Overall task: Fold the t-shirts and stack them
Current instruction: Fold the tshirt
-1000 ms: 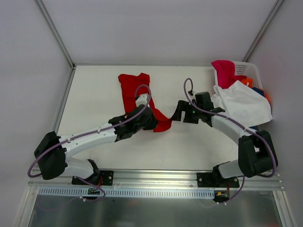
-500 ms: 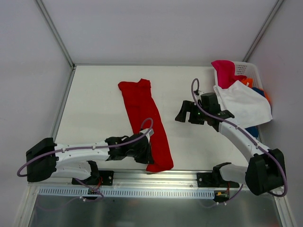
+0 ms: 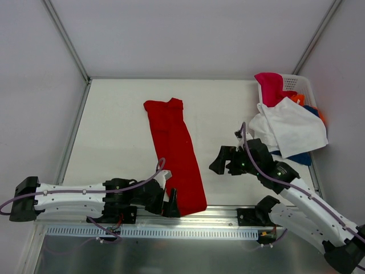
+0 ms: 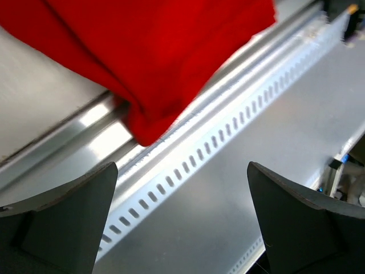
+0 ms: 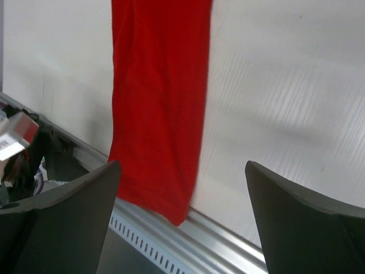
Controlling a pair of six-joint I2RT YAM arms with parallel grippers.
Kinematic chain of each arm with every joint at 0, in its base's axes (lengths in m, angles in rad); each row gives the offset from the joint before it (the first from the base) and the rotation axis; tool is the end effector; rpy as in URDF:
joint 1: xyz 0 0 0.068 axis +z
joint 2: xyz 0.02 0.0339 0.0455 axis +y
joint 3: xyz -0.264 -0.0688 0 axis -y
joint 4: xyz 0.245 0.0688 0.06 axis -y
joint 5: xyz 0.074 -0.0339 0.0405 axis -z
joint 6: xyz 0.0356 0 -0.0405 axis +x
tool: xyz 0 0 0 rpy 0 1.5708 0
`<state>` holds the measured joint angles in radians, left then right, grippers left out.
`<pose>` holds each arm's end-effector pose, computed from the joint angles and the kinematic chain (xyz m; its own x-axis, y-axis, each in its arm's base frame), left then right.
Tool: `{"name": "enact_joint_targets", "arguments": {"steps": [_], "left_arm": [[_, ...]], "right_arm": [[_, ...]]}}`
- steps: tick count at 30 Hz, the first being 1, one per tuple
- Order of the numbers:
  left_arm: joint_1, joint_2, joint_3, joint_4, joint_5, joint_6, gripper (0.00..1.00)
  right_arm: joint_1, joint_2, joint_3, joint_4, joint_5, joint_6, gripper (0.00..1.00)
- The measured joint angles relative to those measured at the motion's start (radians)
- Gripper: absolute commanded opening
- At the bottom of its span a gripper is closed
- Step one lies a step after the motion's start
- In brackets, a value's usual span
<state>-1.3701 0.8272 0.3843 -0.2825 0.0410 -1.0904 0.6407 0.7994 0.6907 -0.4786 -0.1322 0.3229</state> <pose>0.0325 -0.1672 0.1843 -0.9348 0.1505 -0.3217 0.3380 0.6547 -0.6761 0.1391 0.1096 0.2753 -0.6372 -0.0828 -0.7662 -0.5044 0.7965 0.3334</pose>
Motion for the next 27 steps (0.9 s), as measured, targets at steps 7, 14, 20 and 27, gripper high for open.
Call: {"name": "enact_joint_targets", "arguments": {"steps": [7,14,20,27], "left_arm": [[-0.016,0.002,0.161,-0.147,-0.181,0.043,0.99],[0.272,0.179,0.403,-0.177,-0.382,0.251,0.74],[0.678,0.404,0.480,-0.027,-0.310,0.428,0.25],[0.731,0.894,0.838,0.048,-0.256,0.590,0.03]], "right_arm": [[0.214,-0.113,-0.087,-0.082,0.145,0.139,0.95],[0.231,0.035,-0.085,-0.079,0.238,0.145,0.93],[0.232,0.042,-0.082,-0.047,0.257,0.144,0.93],[0.232,0.029,-0.078,-0.042,0.267,0.140,0.93]]}}
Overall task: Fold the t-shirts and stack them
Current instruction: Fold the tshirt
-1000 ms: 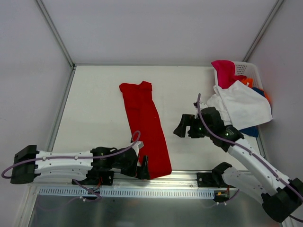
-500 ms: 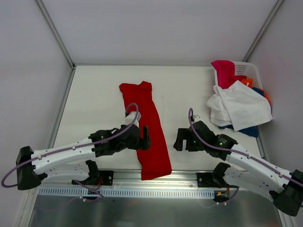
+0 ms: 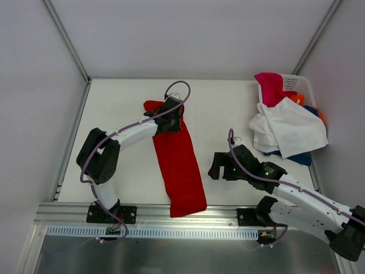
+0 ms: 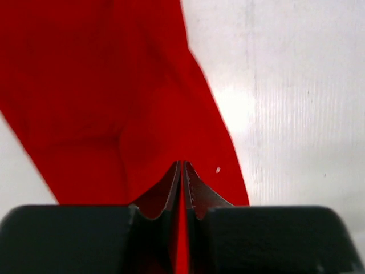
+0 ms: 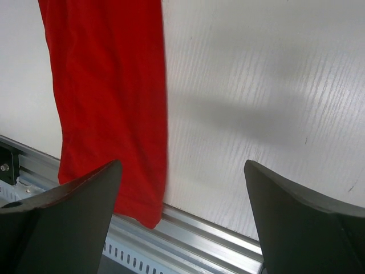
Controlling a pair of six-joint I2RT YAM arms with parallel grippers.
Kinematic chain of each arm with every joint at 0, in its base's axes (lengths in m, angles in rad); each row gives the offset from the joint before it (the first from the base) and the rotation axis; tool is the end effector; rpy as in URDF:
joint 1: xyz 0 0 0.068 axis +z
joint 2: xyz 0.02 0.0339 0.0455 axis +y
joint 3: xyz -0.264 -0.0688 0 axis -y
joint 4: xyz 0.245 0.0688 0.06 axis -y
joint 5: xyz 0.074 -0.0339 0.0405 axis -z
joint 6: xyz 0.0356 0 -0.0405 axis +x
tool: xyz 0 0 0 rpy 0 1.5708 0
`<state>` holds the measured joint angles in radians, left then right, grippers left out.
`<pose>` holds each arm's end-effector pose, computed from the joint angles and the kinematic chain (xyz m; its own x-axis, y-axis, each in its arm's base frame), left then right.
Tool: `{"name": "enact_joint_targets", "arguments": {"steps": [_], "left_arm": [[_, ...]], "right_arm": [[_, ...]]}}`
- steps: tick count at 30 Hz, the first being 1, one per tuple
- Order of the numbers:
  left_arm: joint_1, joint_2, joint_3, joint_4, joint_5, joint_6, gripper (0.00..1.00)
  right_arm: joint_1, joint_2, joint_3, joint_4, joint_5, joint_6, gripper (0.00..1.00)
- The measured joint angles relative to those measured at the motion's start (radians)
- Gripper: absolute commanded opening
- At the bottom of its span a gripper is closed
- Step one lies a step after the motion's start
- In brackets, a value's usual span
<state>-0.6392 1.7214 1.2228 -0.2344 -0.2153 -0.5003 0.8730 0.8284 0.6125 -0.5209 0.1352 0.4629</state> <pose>0.3130 -0.2232 0.2373 -0.6896 -0.0713 -0.7207 0.1420 0.9625 -0.2311 0.1159 0.1307 0.2407 -0.6967 -0.1422 -0.7031 -0.4292 0.8680 0.2497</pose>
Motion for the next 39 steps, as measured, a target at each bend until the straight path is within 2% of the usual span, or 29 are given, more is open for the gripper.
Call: {"name": "enact_joint_targets", "arguments": {"steps": [4,11,17,24,33,39], "left_arm": [[0.013,0.140,0.122,0.016,0.029,0.040,0.01],[0.082,0.275,0.272,-0.043,0.012,0.048,0.00],[0.115,0.287,0.286,-0.093,-0.075,0.045,0.00],[0.124,0.297,0.318,-0.182,-0.145,0.045,0.00],[0.157,0.503,0.602,-0.335,-0.185,0.046,0.00],[0.201,0.640,0.774,-0.433,-0.162,0.050,0.06]], "right_arm": [[0.000,-0.023,0.001,-0.006,0.008,-0.003,0.94],[0.000,-0.081,0.007,-0.019,0.016,-0.004,0.95],[0.000,-0.073,0.037,-0.031,0.019,-0.020,0.96],[0.000,0.019,0.089,-0.033,0.023,-0.050,0.96],[-0.014,0.040,0.127,-0.037,0.021,-0.091,0.97],[-0.068,0.018,0.142,-0.041,0.006,-0.115,0.97]]}}
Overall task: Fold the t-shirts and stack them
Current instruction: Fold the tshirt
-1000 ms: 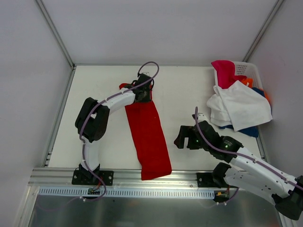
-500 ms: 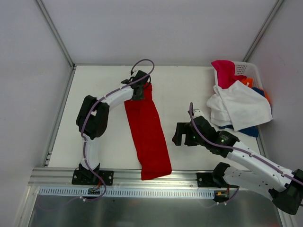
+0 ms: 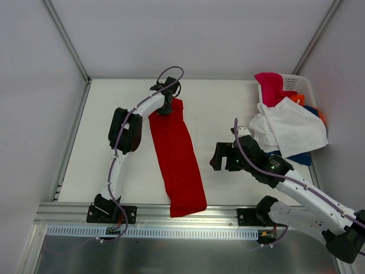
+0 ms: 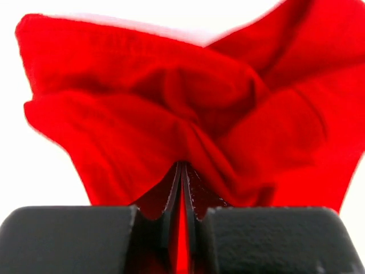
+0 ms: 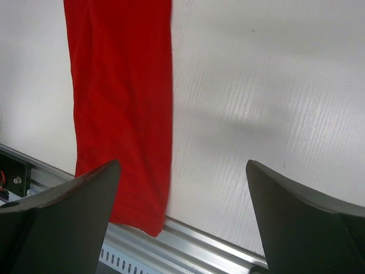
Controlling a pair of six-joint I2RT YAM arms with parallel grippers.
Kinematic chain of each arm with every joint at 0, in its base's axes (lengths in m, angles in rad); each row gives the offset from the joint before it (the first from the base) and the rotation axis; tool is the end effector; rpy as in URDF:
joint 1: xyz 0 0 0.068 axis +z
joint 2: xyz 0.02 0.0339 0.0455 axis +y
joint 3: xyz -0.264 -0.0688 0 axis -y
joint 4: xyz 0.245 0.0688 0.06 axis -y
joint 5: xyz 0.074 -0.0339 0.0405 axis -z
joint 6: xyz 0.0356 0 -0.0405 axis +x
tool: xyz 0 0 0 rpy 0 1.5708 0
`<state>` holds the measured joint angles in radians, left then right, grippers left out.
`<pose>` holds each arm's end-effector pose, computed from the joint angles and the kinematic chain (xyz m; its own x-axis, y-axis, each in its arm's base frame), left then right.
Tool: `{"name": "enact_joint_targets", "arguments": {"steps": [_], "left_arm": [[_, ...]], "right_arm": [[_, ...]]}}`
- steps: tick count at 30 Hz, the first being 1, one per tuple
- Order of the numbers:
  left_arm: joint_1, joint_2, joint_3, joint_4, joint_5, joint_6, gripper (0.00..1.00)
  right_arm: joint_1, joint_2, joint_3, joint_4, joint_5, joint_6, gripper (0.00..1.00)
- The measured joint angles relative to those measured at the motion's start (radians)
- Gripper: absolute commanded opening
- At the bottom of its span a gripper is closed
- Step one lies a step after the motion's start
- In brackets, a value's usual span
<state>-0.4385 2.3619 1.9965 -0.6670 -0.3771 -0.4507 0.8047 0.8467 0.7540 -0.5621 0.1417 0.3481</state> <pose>0.4700 -0.2059 0.1757 -0.7972 -0.0735 -0.5993 -0.1371 0.9887 0.0612 0.1293 0.1271 0.2818 -0.6138 -0.1509 -0.7749 -0.4536 0.8708 0.1897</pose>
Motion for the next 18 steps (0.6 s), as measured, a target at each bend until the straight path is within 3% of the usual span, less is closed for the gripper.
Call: {"name": "enact_joint_targets", "arguments": {"steps": [5,12,18], "left_arm": [[0.035,0.077,0.136,-0.056,0.046,0.030,0.18],[0.060,0.205,0.365,-0.090,0.125,0.110,0.25],[0.066,0.311,0.551,-0.072,0.301,0.179,0.31]], "right_arm": [[-0.040,-0.006,0.020,-0.013,-0.016,-0.025,0.97],[-0.076,-0.002,0.049,-0.027,-0.035,-0.055,0.98],[-0.105,0.026,0.069,-0.029,-0.046,-0.080,0.98]]}}
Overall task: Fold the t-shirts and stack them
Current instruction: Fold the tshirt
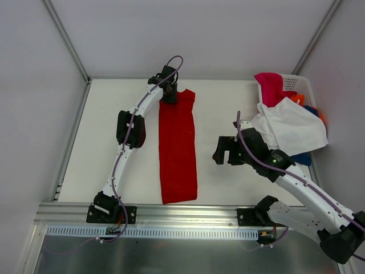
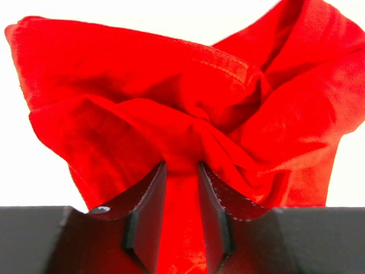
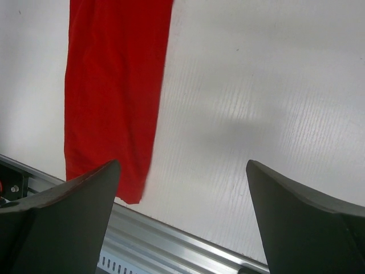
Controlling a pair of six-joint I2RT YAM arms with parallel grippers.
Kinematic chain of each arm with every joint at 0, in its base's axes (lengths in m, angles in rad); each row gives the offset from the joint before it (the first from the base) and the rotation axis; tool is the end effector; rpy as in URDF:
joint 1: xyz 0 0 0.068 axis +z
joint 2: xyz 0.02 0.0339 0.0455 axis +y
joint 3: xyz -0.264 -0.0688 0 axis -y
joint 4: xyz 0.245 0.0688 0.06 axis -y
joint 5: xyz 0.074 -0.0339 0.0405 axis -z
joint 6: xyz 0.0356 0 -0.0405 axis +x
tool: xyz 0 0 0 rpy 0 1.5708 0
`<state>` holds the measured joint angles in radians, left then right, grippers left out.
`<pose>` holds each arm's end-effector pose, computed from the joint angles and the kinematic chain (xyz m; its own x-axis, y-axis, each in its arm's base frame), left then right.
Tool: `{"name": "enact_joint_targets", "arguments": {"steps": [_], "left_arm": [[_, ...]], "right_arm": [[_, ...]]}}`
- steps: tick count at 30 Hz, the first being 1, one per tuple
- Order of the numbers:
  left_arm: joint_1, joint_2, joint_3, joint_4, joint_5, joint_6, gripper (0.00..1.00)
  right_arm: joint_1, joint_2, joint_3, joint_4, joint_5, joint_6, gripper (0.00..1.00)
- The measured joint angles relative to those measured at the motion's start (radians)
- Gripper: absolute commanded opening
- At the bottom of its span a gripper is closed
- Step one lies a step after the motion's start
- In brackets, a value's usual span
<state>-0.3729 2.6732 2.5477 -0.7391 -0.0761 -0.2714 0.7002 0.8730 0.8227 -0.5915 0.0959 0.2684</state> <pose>0.5385 -0.2078 0.1782 -0.7677 0.0133 -0.6407 0.1158 0.9862 -0.1182 0.1442 0.1171 0.2979 -0.5959 -0.1570 -0.7875 -0.4405 0.8839 0.1572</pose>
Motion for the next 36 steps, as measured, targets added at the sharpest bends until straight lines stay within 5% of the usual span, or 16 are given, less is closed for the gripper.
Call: {"name": "enact_joint_targets", "arguments": {"steps": [8,10,11,19,22,26,31,36], "left_arm": [[-0.009,0.006,0.012,0.110,0.220,0.076,0.38],[-0.014,0.006,0.012,0.154,0.244,0.105,0.66],[-0.014,0.006,0.013,0.175,0.252,0.122,0.97],[-0.025,-0.072,-0.032,0.306,0.176,0.182,0.99],[-0.034,-0.285,-0.220,0.325,0.104,0.152,0.99],[-0.093,-0.786,-0.657,0.355,0.002,0.068,0.98],[-0.390,-1.390,-1.190,0.415,-0.132,-0.108,0.91],[-0.616,-1.532,-1.548,0.252,-0.278,-0.390,0.88]], "right_arm": [[-0.020,0.071,0.008,0.002,-0.007,-0.030,0.98],[-0.022,0.079,0.008,0.003,-0.009,-0.035,0.98],[-0.023,0.081,0.008,0.005,-0.012,-0.037,0.98],[-0.024,0.083,-0.039,0.056,-0.053,-0.035,0.98],[-0.024,0.083,-0.058,0.056,-0.054,-0.035,0.97],[-0.024,0.082,-0.049,0.055,-0.045,-0.032,0.98],[0.006,0.042,-0.048,0.058,-0.001,0.039,0.94],[0.220,-0.014,-0.126,-0.011,0.192,0.250,0.94]]}}
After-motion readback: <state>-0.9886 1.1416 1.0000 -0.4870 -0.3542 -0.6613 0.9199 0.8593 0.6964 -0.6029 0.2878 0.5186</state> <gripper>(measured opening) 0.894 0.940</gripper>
